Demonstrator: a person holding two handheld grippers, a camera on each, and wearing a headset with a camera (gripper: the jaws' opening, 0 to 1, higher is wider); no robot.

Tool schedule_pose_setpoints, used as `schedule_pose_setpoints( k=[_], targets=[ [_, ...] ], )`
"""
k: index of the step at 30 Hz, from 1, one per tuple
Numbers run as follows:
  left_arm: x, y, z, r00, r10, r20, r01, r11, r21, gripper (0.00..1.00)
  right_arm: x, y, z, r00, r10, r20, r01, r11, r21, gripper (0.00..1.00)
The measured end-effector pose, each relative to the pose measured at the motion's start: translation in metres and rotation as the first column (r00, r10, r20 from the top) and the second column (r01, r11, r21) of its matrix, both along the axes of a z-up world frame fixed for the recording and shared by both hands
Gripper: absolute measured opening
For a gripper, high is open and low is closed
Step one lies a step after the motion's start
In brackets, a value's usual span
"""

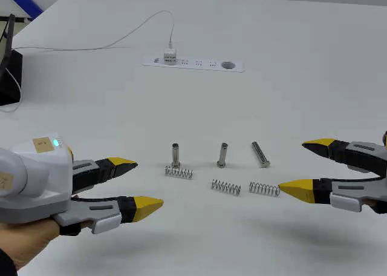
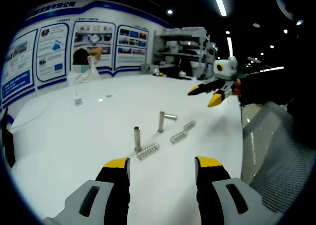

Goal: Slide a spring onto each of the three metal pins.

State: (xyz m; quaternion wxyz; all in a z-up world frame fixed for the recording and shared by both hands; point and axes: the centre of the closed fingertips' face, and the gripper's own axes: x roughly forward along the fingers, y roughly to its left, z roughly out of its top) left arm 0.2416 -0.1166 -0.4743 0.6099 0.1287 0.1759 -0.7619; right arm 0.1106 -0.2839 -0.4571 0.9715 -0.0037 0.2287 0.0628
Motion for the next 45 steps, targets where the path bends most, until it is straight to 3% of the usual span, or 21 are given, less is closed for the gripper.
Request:
schedule_pose_setpoints(
  k=[7, 16, 21, 24, 29, 34, 37, 45],
  targets=[
    [0.000, -0.002, -0.001, 1.000, 0.000, 0.000, 0.000, 1.000, -0.003, 0.54, 0.011, -0.012, 0.004, 0.999, -0.043, -0.003, 0.043, 0.999, 0.004, 0.57],
    [0.000, -0.006, -0.001, 1.000, 0.000, 0.004, 0.000, 1.000, -0.005, 0.54, 0.033, -0.032, -0.008, 0.982, -0.165, -0.092, 0.167, 0.986, 0.008, 0.42],
    [0.000, -0.006, -0.002, 1.000, 0.001, 0.006, -0.001, 1.000, -0.003, 0.53, 0.046, -0.044, -0.015, 0.957, -0.248, -0.149, 0.253, 0.967, 0.015, 0.34],
    [0.001, -0.006, -0.002, 1.000, 0.002, 0.008, -0.002, 1.000, -0.001, 0.53, 0.053, -0.047, -0.026, 0.935, -0.282, -0.215, 0.291, 0.957, 0.006, 0.30],
    [0.001, -0.009, -0.002, 1.000, 0.001, 0.010, 0.000, 1.000, -0.003, 0.53, 0.067, -0.044, -0.044, 0.911, -0.291, -0.292, 0.306, 0.952, 0.004, 0.25],
    [0.001, -0.010, -0.003, 1.000, 0.000, 0.013, 0.000, 1.000, 0.001, 0.52, 0.075, -0.049, -0.058, 0.885, -0.316, -0.341, 0.324, 0.945, -0.036, 0.20],
    [0.001, -0.009, -0.006, 1.000, -0.003, 0.017, 0.002, 1.000, 0.008, 0.52, 0.080, -0.052, -0.063, 0.877, -0.323, -0.355, 0.333, 0.942, -0.035, 0.18],
    [0.002, -0.009, -0.009, 1.000, -0.005, 0.018, 0.005, 1.000, 0.015, 0.51, 0.083, -0.057, -0.077, 0.841, -0.342, -0.420, 0.368, 0.930, -0.022, 0.14]
  ],
)
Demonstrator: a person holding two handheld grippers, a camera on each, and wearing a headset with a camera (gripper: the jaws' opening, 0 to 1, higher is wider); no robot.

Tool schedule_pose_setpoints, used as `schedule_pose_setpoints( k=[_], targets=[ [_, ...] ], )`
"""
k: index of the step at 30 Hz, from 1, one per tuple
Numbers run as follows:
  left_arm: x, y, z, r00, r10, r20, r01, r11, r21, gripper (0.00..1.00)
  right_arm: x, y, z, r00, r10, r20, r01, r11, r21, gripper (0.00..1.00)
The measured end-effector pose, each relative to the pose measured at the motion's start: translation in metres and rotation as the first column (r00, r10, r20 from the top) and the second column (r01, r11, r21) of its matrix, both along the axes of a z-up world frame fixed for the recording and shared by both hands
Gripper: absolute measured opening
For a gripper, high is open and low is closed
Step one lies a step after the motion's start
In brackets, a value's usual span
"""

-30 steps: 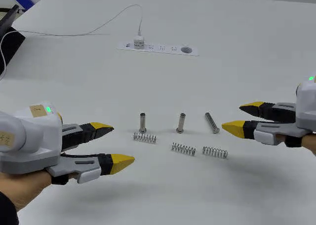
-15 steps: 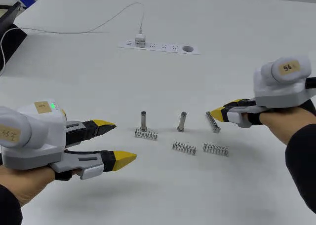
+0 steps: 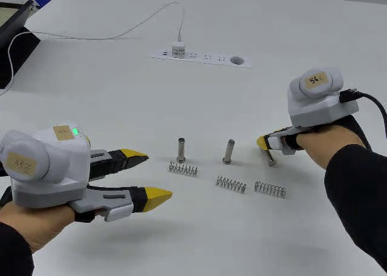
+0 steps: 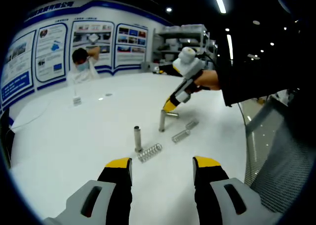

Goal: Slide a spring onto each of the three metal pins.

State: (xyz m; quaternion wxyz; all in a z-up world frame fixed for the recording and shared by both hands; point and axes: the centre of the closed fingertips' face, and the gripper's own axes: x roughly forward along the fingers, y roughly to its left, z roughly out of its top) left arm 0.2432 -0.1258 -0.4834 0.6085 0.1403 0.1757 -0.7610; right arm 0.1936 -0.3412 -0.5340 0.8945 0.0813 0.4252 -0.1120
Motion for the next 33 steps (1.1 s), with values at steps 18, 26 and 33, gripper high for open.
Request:
schedule_pose_setpoints(
  k=[18, 26, 33],
  targets=[
    [0.002, 0.001, -0.005, 1.000, 0.005, -0.005, -0.005, 1.000, 0.011, 0.49, -0.001, 0.002, -0.011, 0.998, 0.010, -0.066, -0.011, 1.000, -0.015, 0.10],
    [0.004, 0.002, -0.005, 1.000, 0.015, -0.007, -0.015, 1.000, 0.010, 0.48, 0.000, 0.003, -0.011, 0.992, 0.050, -0.119, -0.060, 0.995, -0.079, 0.09],
    [0.005, 0.000, -0.005, 1.000, 0.015, -0.003, -0.015, 1.000, 0.008, 0.48, 0.002, 0.002, 0.001, 0.999, 0.042, -0.020, -0.044, 0.995, -0.089, 0.09]
  ],
)
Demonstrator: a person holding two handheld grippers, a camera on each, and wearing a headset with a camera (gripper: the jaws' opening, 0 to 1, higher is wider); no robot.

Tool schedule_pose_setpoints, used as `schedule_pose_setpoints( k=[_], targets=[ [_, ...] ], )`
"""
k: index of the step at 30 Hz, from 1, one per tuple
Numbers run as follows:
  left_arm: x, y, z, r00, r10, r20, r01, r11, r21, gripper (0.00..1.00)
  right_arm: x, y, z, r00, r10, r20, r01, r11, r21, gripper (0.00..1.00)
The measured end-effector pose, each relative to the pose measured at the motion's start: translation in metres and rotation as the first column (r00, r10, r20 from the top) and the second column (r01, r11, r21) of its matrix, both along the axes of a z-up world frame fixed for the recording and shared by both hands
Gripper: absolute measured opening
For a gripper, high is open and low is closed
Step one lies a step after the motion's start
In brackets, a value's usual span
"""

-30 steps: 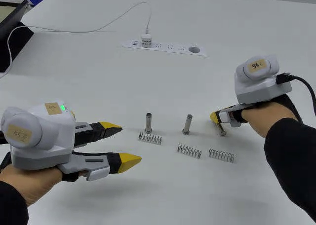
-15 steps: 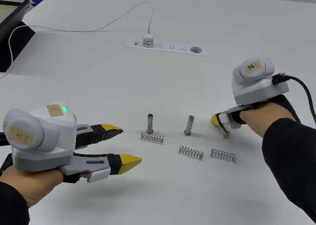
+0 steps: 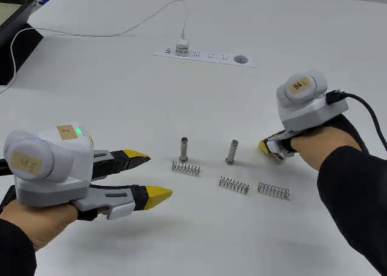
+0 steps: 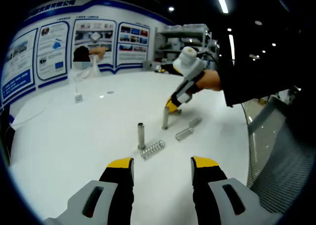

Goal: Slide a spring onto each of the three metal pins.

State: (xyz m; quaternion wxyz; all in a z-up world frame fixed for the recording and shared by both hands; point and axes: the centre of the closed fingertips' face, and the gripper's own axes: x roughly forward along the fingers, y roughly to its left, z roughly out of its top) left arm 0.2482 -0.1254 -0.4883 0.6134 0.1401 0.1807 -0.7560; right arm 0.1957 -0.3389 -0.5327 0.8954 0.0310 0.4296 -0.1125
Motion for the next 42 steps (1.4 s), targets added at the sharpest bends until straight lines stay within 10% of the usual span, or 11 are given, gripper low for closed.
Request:
schedule_pose_setpoints(
  k=[18, 42],
  targets=[
    [-0.004, -0.005, 0.004, 1.000, -0.008, 0.004, 0.009, 1.000, -0.009, 0.47, -0.027, 0.018, 0.037, 0.992, -0.032, 0.126, 0.028, 0.999, 0.030, 0.09],
    [-0.004, -0.003, 0.004, 1.000, 0.000, 0.004, 0.000, 1.000, -0.008, 0.48, -0.040, 0.024, 0.033, 0.994, 0.036, 0.103, -0.035, 0.999, -0.012, 0.11]
  ],
)
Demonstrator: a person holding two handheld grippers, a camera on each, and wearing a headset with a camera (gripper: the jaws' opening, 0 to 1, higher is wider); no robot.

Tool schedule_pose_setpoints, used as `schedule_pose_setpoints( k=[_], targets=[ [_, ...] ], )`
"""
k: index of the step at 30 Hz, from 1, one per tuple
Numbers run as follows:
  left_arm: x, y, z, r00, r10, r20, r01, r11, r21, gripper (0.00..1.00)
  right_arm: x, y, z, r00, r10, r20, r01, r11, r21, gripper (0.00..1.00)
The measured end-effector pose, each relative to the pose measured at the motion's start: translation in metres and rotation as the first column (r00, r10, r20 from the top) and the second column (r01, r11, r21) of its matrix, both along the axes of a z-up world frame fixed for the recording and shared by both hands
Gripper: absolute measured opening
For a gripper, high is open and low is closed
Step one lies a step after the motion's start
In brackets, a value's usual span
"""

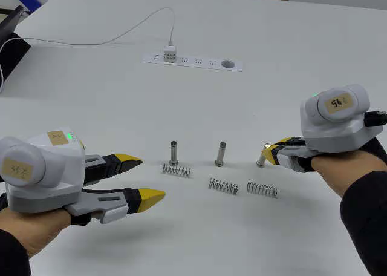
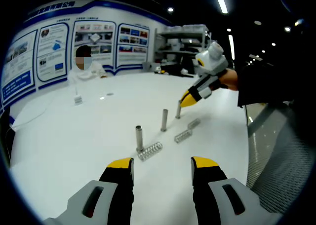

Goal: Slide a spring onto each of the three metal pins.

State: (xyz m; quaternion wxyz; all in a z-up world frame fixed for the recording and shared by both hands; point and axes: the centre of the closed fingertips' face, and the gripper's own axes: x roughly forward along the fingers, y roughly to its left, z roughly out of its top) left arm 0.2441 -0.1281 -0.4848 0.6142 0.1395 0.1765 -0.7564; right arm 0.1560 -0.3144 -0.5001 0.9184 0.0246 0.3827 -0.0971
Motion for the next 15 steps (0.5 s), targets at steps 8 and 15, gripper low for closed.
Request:
schedule_pose_setpoints(
  k=[8, 15],
  targets=[
    [0.000, 0.000, -0.001, 1.000, -0.001, -0.002, 0.001, 1.000, 0.004, 0.47, -0.007, 0.002, 0.004, 1.000, 0.015, 0.001, -0.015, 1.000, 0.008, 0.14],
    [-0.001, 0.000, 0.000, 1.000, -0.006, 0.000, 0.006, 1.000, 0.003, 0.47, -0.018, 0.016, 0.012, 0.996, 0.091, 0.024, -0.092, 0.995, 0.035, 0.14]
  ],
)
